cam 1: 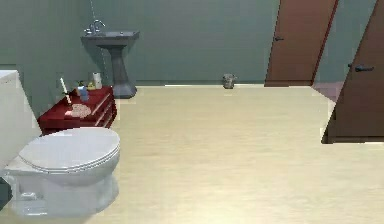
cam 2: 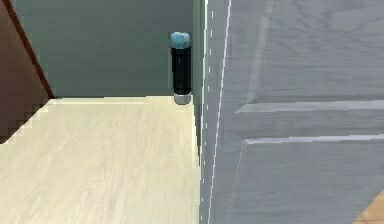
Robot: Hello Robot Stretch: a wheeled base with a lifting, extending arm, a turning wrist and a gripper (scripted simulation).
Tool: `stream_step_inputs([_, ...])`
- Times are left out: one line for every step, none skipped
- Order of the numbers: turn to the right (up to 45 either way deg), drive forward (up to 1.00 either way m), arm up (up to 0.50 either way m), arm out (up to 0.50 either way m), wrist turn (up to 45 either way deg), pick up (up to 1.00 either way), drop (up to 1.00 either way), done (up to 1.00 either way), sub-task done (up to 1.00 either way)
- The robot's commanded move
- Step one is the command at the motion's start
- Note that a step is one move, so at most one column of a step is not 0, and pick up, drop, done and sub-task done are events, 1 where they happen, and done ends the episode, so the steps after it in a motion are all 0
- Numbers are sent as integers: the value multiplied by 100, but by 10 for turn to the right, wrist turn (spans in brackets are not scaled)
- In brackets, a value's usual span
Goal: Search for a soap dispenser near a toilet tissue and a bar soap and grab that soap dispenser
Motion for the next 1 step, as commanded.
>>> stream_step_inputs([0, 70, 0, 0, 0, 0, 0, 0, 0])
